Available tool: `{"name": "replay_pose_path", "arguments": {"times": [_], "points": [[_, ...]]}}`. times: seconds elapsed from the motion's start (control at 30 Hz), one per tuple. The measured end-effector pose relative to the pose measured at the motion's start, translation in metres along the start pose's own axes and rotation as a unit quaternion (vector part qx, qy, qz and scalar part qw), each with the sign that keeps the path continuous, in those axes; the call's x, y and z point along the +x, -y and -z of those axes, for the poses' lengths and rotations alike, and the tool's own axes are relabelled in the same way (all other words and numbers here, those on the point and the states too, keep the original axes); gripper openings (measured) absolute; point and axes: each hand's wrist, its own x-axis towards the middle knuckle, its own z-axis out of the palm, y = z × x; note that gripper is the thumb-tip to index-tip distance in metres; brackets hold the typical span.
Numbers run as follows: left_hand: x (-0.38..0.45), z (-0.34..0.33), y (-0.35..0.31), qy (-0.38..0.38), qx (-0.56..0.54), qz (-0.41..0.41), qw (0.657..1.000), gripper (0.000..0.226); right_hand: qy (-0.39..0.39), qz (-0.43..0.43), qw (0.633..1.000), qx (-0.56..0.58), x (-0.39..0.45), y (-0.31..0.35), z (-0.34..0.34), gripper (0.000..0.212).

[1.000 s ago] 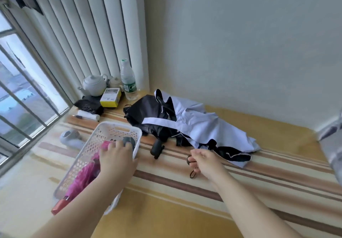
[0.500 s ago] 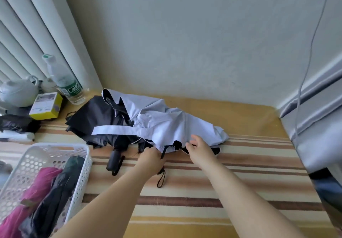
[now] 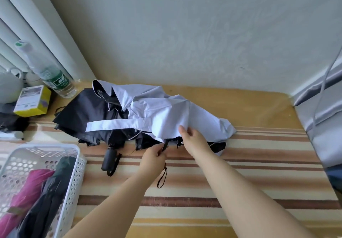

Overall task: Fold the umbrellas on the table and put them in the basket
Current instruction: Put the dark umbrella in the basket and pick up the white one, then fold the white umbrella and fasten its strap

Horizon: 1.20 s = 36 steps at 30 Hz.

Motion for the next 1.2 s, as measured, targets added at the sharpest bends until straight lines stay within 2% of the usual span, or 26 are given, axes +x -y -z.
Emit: {"name": "replay_pose_path", "arguments": {"times": [0.13, 0.23, 0.27, 0.37, 0.43, 0.5, 0.57, 0.63, 0.73, 0.77, 0.8, 0.83, 0.9, 0.93, 1.0, 1.1, 1.2], "points": [[-0.025, 0.007, -0.020, 0.019, -0.064, -0.027, 0.997, 0.016, -0.021, -0.036, 0.998, 0.045, 0.003, 0.020, 0.004, 0.029], [-0.043, 0.010, -0.035, 0.037, -0.093, -0.053, 0.994, 0.016, -0.036, -0.068, 0.992, 0.096, -0.002, 0.028, 0.009, 0.052], [-0.048, 0.011, -0.039, 0.041, -0.101, -0.061, 0.992, 0.016, -0.041, -0.062, 0.990, 0.123, -0.004, 0.030, 0.012, 0.052], [-0.067, 0.013, -0.054, 0.050, -0.115, -0.076, 0.989, 0.019, -0.024, -0.039, 0.985, 0.166, -0.018, 0.043, 0.028, 0.027], [-0.078, 0.015, -0.067, 0.061, -0.097, -0.092, 0.989, 0.023, -0.031, -0.026, 0.988, 0.149, -0.028, 0.058, 0.034, 0.027], [-0.089, 0.020, -0.082, 0.050, -0.016, -0.123, 0.991, 0.024, -0.061, 0.015, 0.988, 0.144, -0.040, 0.071, 0.036, 0.026], [-0.102, 0.025, -0.095, 0.010, 0.140, -0.172, 0.975, 0.024, -0.116, 0.053, 0.983, 0.135, -0.052, 0.077, 0.043, 0.025], [-0.122, 0.033, -0.108, -0.074, 0.240, -0.239, 0.938, 0.022, -0.145, 0.084, 0.980, 0.111, -0.065, 0.079, 0.053, 0.026], [-0.144, 0.050, -0.135, -0.219, 0.187, -0.413, 0.864, 0.029, -0.137, 0.149, 0.976, 0.085, -0.085, 0.081, 0.060, 0.025], [-0.144, 0.054, -0.143, -0.243, 0.178, -0.428, 0.852, 0.033, -0.139, 0.169, 0.972, 0.083, -0.093, 0.081, 0.059, 0.022], [-0.142, 0.059, -0.150, -0.245, 0.172, -0.405, 0.864, 0.037, -0.147, 0.186, 0.967, 0.088, -0.102, 0.082, 0.057, 0.017], [-0.138, 0.062, -0.155, -0.226, 0.157, -0.354, 0.894, 0.045, -0.153, 0.199, 0.963, 0.101, -0.112, 0.083, 0.056, 0.013], [-0.132, 0.068, -0.158, -0.165, 0.107, -0.251, 0.948, 0.058, -0.134, 0.218, 0.957, 0.138, -0.130, 0.084, 0.054, 0.012], [-0.130, 0.071, -0.158, -0.143, 0.084, -0.230, 0.959, 0.060, -0.120, 0.221, 0.956, 0.150, -0.139, 0.083, 0.054, 0.015], [-0.132, 0.075, -0.156, -0.131, 0.034, -0.218, 0.967, 0.063, -0.096, 0.215, 0.958, 0.162, -0.148, 0.077, 0.053, 0.023], [-0.147, 0.078, -0.156, -0.117, 0.038, -0.183, 0.975, 0.064, -0.069, 0.206, 0.966, 0.137, -0.160, 0.069, 0.053, 0.053], [-0.162, 0.080, -0.154, -0.078, -0.060, -0.176, 0.979, 0.053, -0.037, 0.219, 0.969, 0.106, -0.171, 0.064, 0.057, 0.055]]}}
